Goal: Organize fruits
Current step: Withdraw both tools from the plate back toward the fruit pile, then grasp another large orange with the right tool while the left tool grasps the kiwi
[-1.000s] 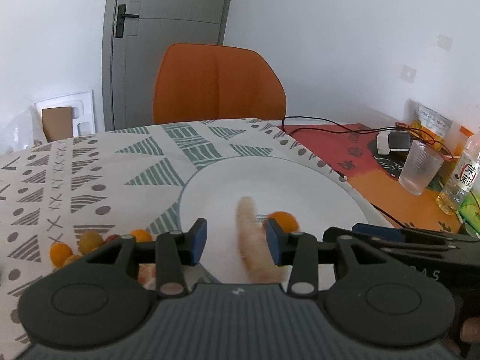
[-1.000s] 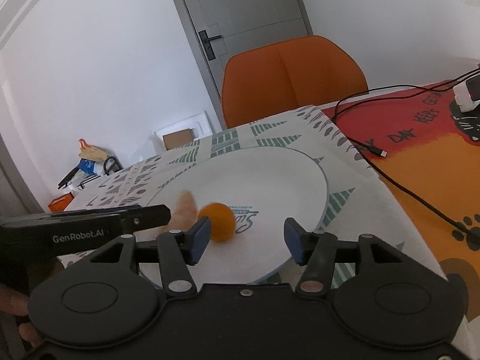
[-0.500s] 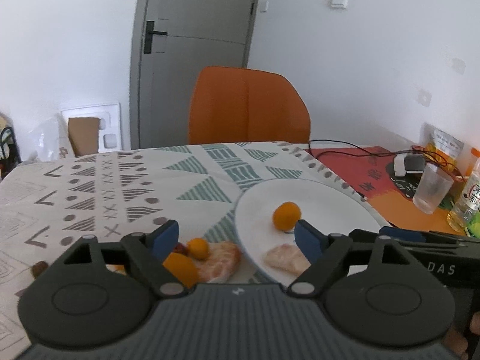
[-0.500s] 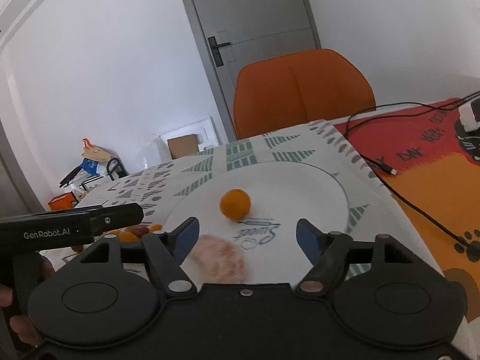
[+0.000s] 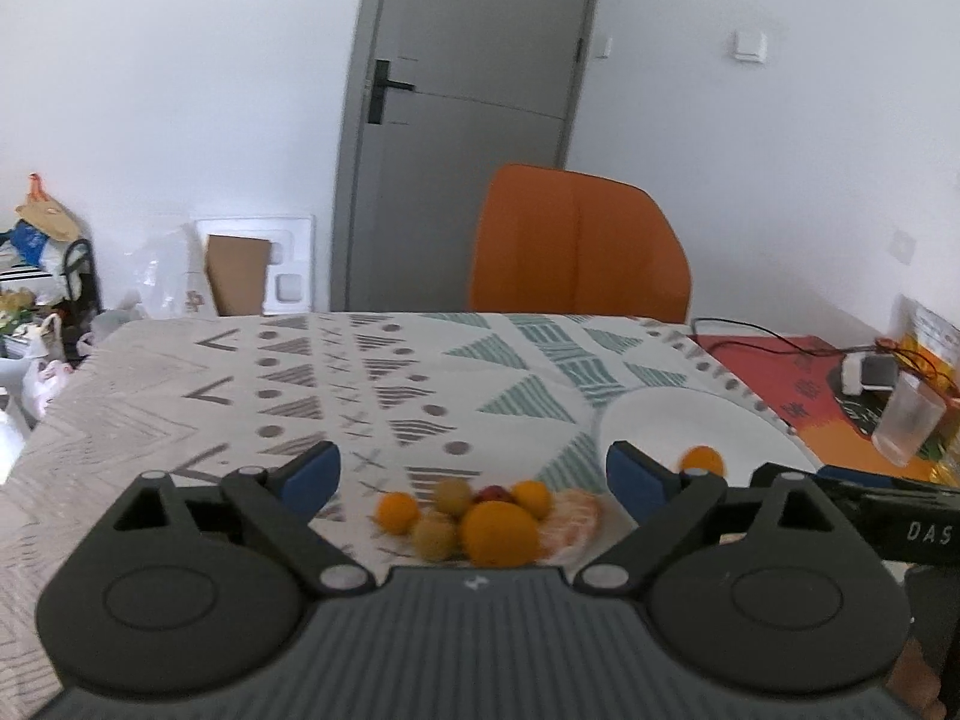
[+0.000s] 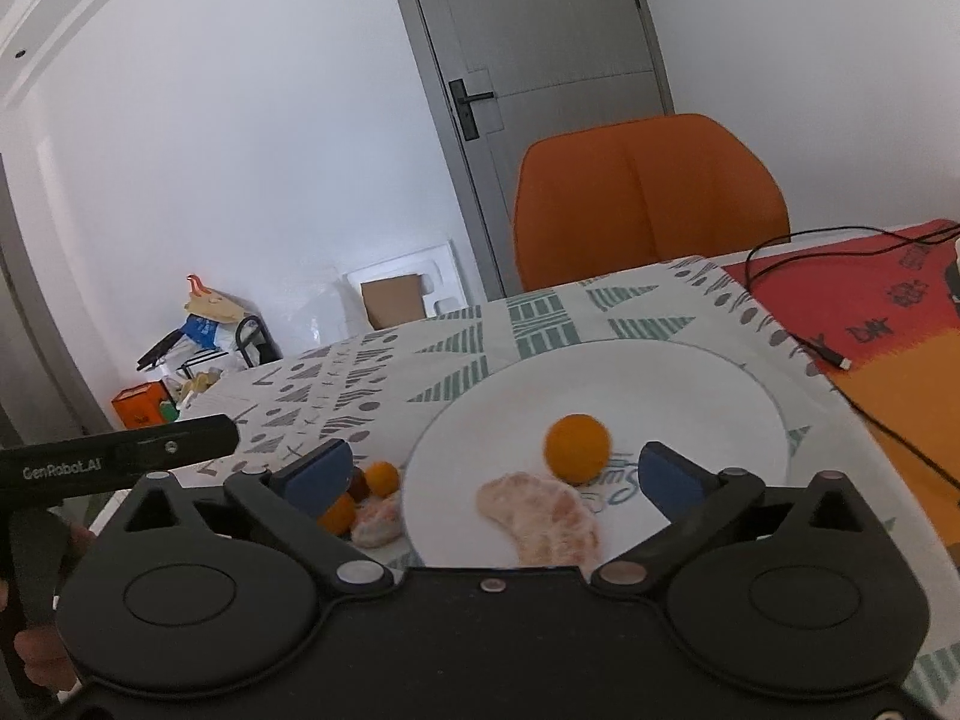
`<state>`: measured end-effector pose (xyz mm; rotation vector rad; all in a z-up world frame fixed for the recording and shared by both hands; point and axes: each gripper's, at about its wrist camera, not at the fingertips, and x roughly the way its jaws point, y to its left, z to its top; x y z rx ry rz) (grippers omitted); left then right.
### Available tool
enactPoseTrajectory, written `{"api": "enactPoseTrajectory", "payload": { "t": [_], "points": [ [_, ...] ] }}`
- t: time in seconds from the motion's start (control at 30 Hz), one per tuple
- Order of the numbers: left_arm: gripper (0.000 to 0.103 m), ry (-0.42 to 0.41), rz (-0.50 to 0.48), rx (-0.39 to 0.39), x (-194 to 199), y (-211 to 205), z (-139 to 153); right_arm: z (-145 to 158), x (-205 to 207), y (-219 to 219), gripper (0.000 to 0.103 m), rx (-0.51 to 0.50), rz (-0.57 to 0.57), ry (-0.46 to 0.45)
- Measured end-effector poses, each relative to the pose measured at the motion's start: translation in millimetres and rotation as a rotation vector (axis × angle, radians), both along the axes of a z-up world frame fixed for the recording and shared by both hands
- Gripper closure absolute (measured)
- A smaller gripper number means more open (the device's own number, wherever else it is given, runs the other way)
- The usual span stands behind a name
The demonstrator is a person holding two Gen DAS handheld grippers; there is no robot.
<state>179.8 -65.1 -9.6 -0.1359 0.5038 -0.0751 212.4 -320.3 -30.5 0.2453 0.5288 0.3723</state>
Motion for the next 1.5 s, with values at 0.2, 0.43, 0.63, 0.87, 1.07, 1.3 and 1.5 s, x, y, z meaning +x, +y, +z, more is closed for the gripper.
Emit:
{"api": "enactPoseTrajectory", "payload": {
  "t": [0.2,0.43,0.63,0.87,1.07,1.3,1.5],
  "points": [
    [0.008,-0.005,0.047,0.002,-5.9,24.9,-2.3,-0.8,0.5,18.5,0.0,-0.016,0.036,-0.006],
    [0.009,-0.005,0.095,-0.009,-8.5,47.9,-11.1,-1.0,1.3,45.9,0.001,-0.054,0.092,-0.008],
    [0.009,0.019,0.123,-0.026,-5.7,63.0,-22.4,-3.6,5.0,64.0,0.011,-0.073,0.139,0.009],
    [0.009,0.039,0.118,-0.043,-2.9,69.5,-32.5,-9.6,11.5,78.6,0.025,-0.089,0.178,0.038],
    [0.009,0.06,0.11,-0.067,-0.9,72.0,-39.7,-13.2,15.9,99.5,0.028,-0.129,0.229,0.045],
    [0.009,0.071,0.135,-0.072,-2.9,83.4,-40.9,-20.4,26.7,121.7,0.041,-0.171,0.29,0.072],
    [0.009,0.089,0.157,-0.072,-3.9,91.3,-43.0,-30.1,35.0,132.6,0.058,-0.197,0.29,0.106]
  ]
}}
